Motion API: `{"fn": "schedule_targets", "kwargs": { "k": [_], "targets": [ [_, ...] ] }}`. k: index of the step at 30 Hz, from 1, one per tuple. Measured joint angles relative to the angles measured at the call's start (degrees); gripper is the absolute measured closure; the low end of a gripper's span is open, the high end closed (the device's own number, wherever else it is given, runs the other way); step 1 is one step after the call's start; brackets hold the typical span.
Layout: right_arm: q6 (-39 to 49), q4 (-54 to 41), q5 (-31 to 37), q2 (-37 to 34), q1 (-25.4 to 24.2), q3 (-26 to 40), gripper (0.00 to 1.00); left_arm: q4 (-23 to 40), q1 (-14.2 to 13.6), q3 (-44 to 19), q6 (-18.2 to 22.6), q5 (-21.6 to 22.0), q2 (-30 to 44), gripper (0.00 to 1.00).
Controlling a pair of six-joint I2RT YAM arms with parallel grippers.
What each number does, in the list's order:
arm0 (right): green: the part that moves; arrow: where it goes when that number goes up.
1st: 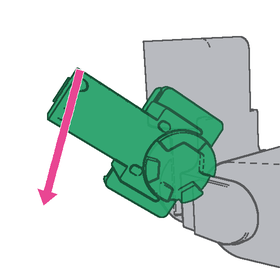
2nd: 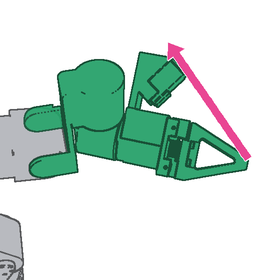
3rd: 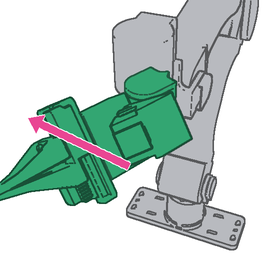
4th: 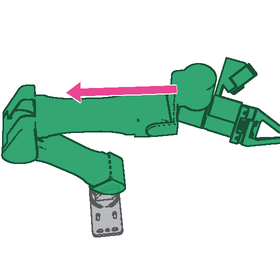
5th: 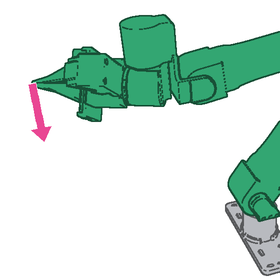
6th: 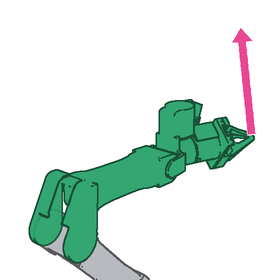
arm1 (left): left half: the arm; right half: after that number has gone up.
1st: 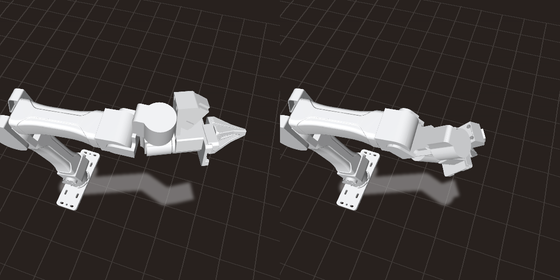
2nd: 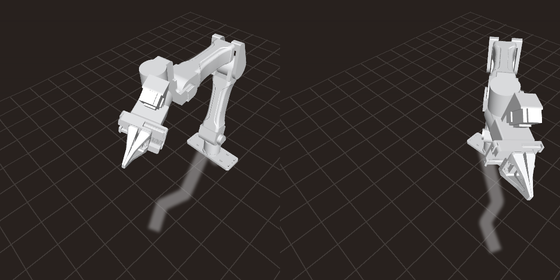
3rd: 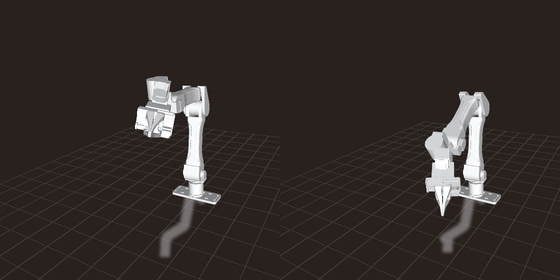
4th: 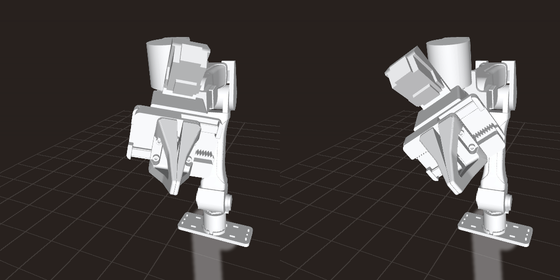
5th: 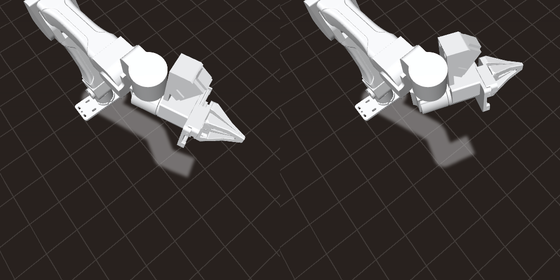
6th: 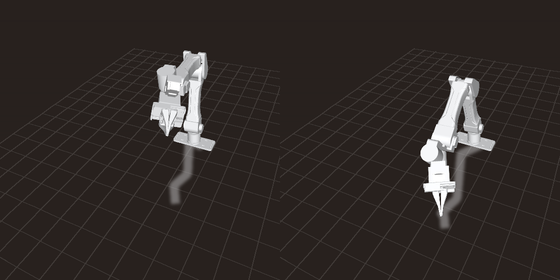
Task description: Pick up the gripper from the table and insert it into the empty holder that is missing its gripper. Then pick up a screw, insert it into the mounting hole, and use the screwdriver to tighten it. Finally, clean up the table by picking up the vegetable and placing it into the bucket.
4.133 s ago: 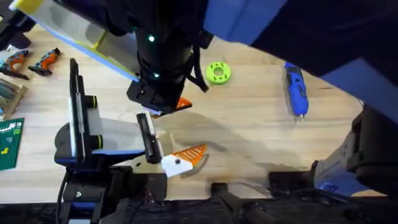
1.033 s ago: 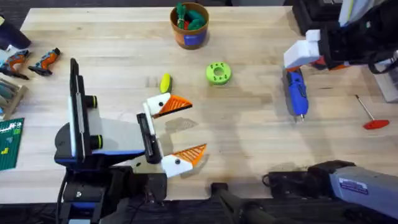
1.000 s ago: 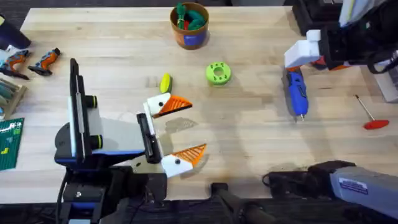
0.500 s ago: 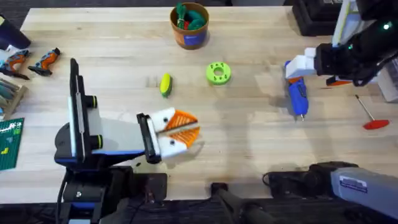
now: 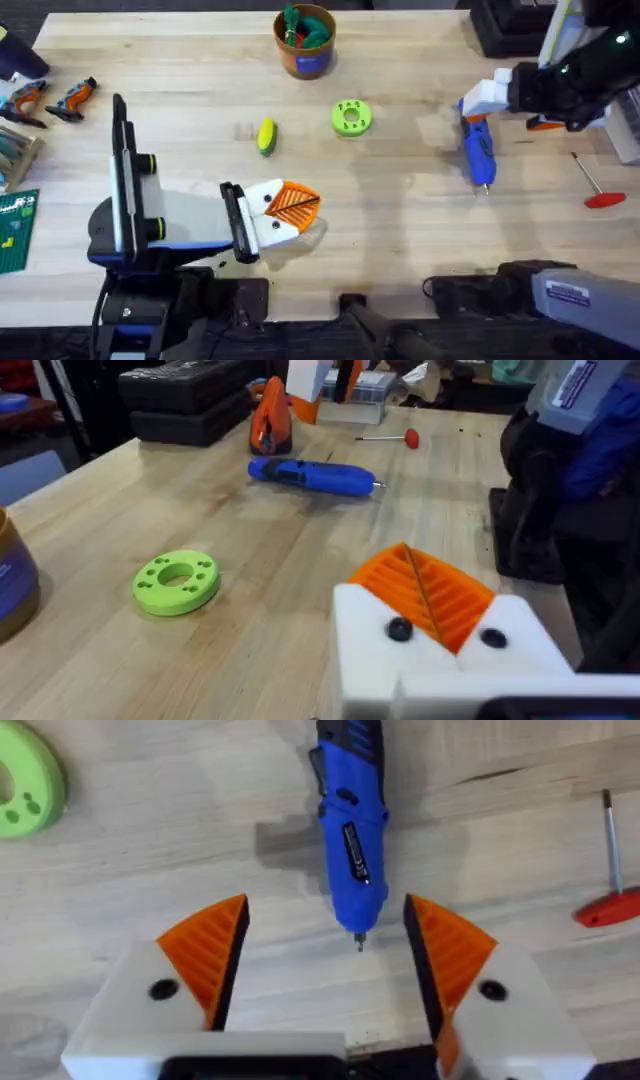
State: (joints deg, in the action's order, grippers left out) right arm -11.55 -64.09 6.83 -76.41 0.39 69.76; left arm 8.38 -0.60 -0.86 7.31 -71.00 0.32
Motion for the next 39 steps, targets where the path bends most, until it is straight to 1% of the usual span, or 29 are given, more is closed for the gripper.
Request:
{"fn": "schedule_targets", "kwargs": {
  "k": [2, 9, 12, 15, 17, 19, 23, 27, 35, 39],
  "targets": [
    [0.0, 1.5, 0.0, -0.6, -0.5, -0.8, 0.105, 0.0, 0.0, 0.0, 0.0, 0.0, 0.0, 0.993],
    [0.5, 9.4, 0.0, -1.1, -3.0, -8.0, 0.105, 0.0, 0.0, 0.0, 0.0, 0.0, 0.0, 0.993],
    [1.6, 12.6, 0.0, -2.0, -3.7, -9.7, 0.105, 0.0, 0.0, 0.0, 0.0, 0.0, 0.0, 0.993],
    [3.4, 15.1, 0.0, -4.0, -4.0, -10.1, 0.105, 0.0, 0.0, 0.0, 0.0, 0.0, 0.0, 0.993],
    [5.1, 17.0, 0.0, -5.8, -4.0, -10.1, 0.041, 0.0, 0.0, 0.0, 0.0, 0.0, 0.0, 0.993],
    [7.1, 18.4, 0.0, -7.8, -4.0, -10.1, 0.013, 0.0, 0.0, 0.0, 0.0, 0.0, 0.0, 0.993],
    [10.9, 22.2, 0.0, -11.1, -4.0, -10.2, 0.010, 0.0, 0.0, 0.0, 0.0, 0.0, 0.0, 0.993],
    [13.6, 25.0, 0.0, -12.2, -4.2, -10.3, 0.010, 0.0, 0.0, 0.0, 0.0, 0.0, 0.0, 0.993],
    [15.0, 26.3, 0.0, -12.8, -7.2, -10.3, 0.009, 0.0, 0.0, 0.0, 0.0, 0.0, 0.0, 0.993],
    [15.4, 27.0, -1.0, -14.4, -7.3, -10.3, 0.009, 0.0, 0.0, 0.0, 0.0, 0.0, 0.0, 0.993]
  ]
}}
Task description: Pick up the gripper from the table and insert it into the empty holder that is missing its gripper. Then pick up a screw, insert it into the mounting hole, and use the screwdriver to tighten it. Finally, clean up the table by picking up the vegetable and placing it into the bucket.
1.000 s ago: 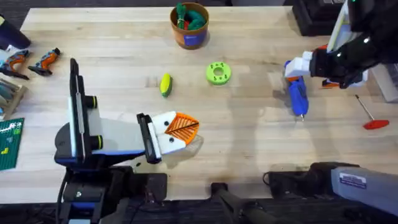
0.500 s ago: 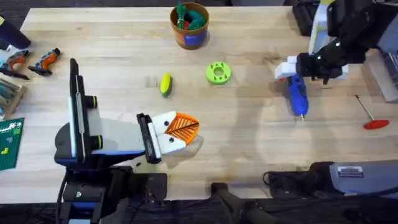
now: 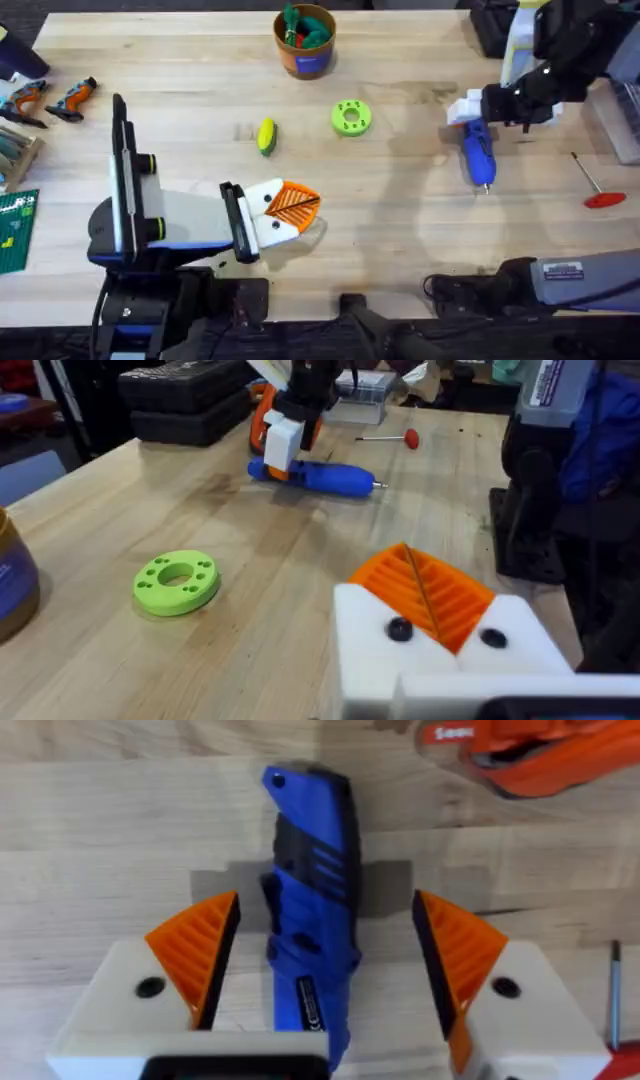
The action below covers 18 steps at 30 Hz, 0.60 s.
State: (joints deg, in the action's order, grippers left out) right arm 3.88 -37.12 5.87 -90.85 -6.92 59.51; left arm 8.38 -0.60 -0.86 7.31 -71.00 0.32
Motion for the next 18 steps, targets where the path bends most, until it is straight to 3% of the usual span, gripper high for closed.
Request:
{"fn": "schedule_targets", "kwargs": {
  "k": [16, 18],
  "targets": [
    [2.6, 3.1, -2.5, -5.9, 0.0, 0.0, 0.013, 0.0, 0.0, 0.0, 0.0, 0.0, 0.0, 0.993],
    [2.6, 3.1, -2.7, -6.0, 0.0, 0.0, 0.049, 0.0, 0.0, 0.0, 0.0, 0.0, 0.0, 0.993]
  ]
}}
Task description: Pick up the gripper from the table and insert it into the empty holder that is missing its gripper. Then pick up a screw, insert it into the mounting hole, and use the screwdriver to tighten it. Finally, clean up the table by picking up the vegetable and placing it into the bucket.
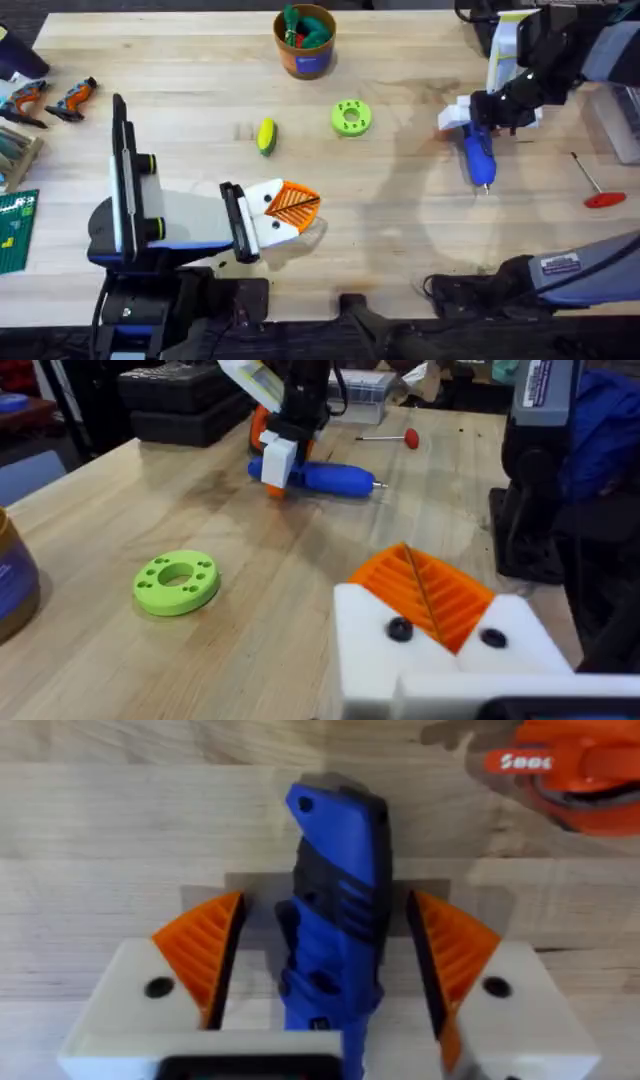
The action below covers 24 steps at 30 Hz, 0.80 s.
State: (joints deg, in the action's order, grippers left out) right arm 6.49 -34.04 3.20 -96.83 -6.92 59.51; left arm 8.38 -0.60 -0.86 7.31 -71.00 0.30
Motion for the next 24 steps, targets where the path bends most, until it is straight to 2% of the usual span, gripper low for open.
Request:
{"fn": "schedule_targets", "kwargs": {
  "k": [2, 4, 5, 9, 11, 12, 24],
  "targets": [
    [0.0, -0.1, -0.6, -0.1, 0.0, 0.0, 0.150, 0.0, 0.0, 0.0, 0.0, 0.0, 0.0, 0.993],
    [0.3, 0.0, -0.8, -0.2, 0.2, 0.0, 0.326, 0.0, 0.0, 0.0, 0.0, 0.0, 0.0, 0.993],
    [0.3, 0.0, -0.9, -0.2, 0.2, 0.0, 0.380, 0.0, 0.0, 0.0, 0.0, 0.0, 0.0, 0.993],
    [0.6, 0.4, -0.3, -0.3, 0.2, 0.0, 0.782, 0.0, 0.0, 0.0, 0.0, 0.0, 0.0, 0.993],
    [0.7, 0.5, 0.2, -0.5, 0.1, 0.0, 0.944, 0.0, 0.0, 0.0, 0.0, 0.0, 0.0, 0.993],
    [0.8, 0.5, 0.2, -0.5, 0.1, 0.0, 0.975, 0.0, 0.0, 0.0, 0.0, 0.0, 0.0, 0.993],
    [0.8, -0.5, 0.4, -0.2, 0.1, 0.1, 0.972, 0.0, 0.0, 0.0, 0.0, 0.0, 0.0, 0.993]
  ]
}}
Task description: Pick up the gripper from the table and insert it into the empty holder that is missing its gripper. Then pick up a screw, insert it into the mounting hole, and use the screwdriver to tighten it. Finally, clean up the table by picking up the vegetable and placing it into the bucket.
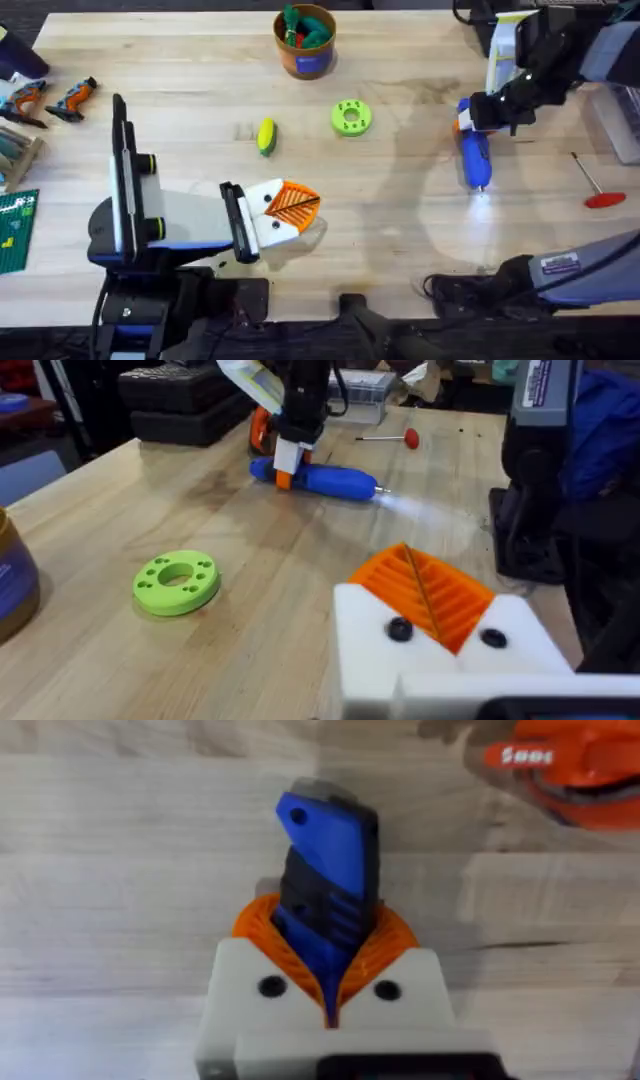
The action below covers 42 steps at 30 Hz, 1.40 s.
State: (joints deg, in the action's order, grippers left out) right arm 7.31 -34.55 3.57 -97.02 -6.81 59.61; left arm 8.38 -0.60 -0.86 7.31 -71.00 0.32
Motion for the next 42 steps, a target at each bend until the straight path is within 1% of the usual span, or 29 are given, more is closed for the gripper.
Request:
{"fn": "schedule_targets", "kwargs": {
  "k": [4, 7, 12, 16, 20, 26, 31, 35, 39, 40, 42],
  "targets": [
    [0.0, -2.4, 0.0, 2.4, 0.8, 0.1, 0.972, 0.0, 0.0, 0.0, 0.0, 0.0, 0.0, 0.993],
    [0.0, -3.9, 0.0, 6.4, 2.2, 1.4, 0.972, 0.0, 0.0, 0.0, 0.0, 0.0, 0.0, 0.993],
    [0.0, -4.1, 0.0, 14.6, 5.7, 5.6, 0.972, 0.0, 0.0, 0.0, 0.0, 0.0, 0.0, 0.993],
    [-1.7, -2.4, -0.2, 19.9, 8.9, 9.2, 0.972, 0.0, 0.0, 0.0, 0.0, 0.0, 0.0, 0.993],
    [-4.6, 1.3, -0.2, 24.0, 12.8, 11.8, 0.972, 0.0, 0.0, 0.0, 0.0, 0.0, 0.0, 0.993],
    [-9.6, 9.7, -0.3, 29.5, 20.7, 12.7, 0.972, 0.0, 0.0, 0.0, 0.0, 0.0, 0.0, 0.993],
    [-12.1, 17.0, -3.0, 33.0, 27.1, 12.8, 0.972, 0.0, 0.0, 0.0, 0.0, 0.0, 0.0, 0.993],
    [-13.1, 18.2, -5.0, 34.7, 29.5, 12.9, 0.972, 0.0, 0.0, 0.0, 0.0, 0.0, 0.0, 0.993],
    [-14.9, 18.9, -9.0, 34.8, 29.7, 12.9, 0.972, 0.0, 0.0, 0.0, 0.0, 0.0, 0.0, 0.993],
    [-15.2, 19.8, -10.2, 34.7, 29.7, 12.8, 0.972, 0.0, 0.0, 0.0, 0.0, 0.0, 0.0, 0.993],
    [-16.2, 24.8, -13.4, 34.4, 29.7, 12.0, 0.972, 0.0, 0.0, 0.0, 0.0, 0.0, 0.0, 0.993]
  ]
}}
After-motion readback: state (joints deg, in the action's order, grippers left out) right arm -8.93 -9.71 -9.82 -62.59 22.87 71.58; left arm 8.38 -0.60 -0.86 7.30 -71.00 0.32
